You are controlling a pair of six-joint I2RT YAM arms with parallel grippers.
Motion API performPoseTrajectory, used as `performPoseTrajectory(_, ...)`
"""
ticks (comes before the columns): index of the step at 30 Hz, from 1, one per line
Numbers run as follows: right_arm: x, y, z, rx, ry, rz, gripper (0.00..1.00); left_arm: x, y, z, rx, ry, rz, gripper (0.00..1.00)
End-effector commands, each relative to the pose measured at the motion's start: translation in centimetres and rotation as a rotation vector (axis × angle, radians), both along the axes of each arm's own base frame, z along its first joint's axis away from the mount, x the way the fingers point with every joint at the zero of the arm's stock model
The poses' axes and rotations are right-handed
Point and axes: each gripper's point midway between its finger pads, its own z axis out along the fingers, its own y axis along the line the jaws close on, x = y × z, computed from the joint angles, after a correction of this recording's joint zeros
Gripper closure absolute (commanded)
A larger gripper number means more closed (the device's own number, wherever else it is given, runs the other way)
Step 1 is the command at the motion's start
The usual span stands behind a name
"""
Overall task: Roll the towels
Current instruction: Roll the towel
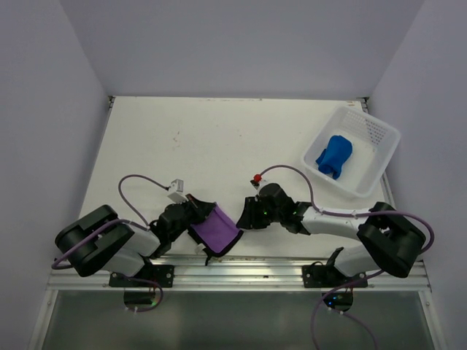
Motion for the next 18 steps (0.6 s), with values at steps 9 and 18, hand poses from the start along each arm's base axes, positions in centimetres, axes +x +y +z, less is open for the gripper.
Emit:
performPoseTrajectory(9,-1.4,1.2,0.3,0.106,0.029,0.043,0.59,0.3,1.0,0.6,0.022,-0.059,0.038,1.0)
performPoseTrajectory(18,-2.5,2.4,-0.1,0.127,0.043,0.078,0.58,0.0,1.4,0.3,0.021,-0.053,0.054,1.0)
